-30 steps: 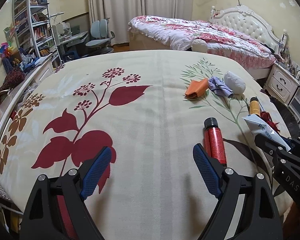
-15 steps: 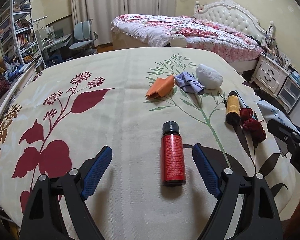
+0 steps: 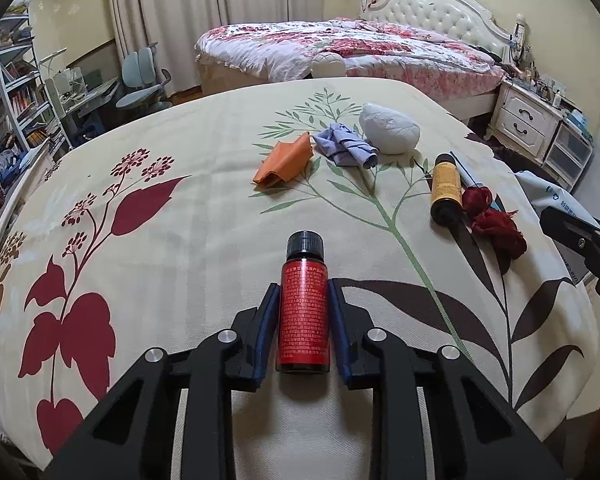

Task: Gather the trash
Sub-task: 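Grasp the red bottle with the left gripper while the right gripper holds the white tube, then carry the red bottle and white tube over the black bin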

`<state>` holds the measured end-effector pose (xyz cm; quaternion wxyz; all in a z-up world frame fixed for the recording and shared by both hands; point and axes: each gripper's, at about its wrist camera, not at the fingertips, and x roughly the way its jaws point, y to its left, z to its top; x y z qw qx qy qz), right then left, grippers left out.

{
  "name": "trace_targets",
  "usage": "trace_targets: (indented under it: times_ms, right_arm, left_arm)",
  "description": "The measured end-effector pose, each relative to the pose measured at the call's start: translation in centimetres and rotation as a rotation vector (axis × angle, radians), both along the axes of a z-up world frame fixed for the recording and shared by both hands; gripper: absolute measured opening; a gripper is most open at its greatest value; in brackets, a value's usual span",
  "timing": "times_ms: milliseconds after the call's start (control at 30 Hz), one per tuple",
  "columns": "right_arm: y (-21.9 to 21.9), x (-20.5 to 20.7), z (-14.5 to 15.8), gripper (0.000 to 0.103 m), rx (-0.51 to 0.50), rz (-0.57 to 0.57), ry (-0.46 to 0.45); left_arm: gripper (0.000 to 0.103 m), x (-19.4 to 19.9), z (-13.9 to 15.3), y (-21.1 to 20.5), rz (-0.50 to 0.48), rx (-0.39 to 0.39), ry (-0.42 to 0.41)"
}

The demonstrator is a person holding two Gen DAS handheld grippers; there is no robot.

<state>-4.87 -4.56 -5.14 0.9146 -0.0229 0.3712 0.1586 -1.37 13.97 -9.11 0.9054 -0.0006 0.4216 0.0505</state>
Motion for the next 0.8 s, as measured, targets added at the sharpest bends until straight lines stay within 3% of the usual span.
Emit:
trace_targets:
  times_ms: [200, 467, 800]
  right_arm:
    - [-0.4, -0.1, 0.3, 0.023, 0.005, -0.004, -0.01]
    - [-2.0, -0.1, 1.8, 0.023, 0.017, -0.044, -0.065]
    - [-7.4, 2.2, 3.6, 0.023, 0.001, -0.188, -0.153]
  left_arm:
    - [0.027, -0.3, 0.8, 0.4, 0.007, -0.045, -0.026]
    - [0.027, -0.5, 4.6, -1.7, -0.039, -0.067, -0.163]
    - [0.027, 3.7, 6.9, -7.0, -0.148, -0.077, -0.24]
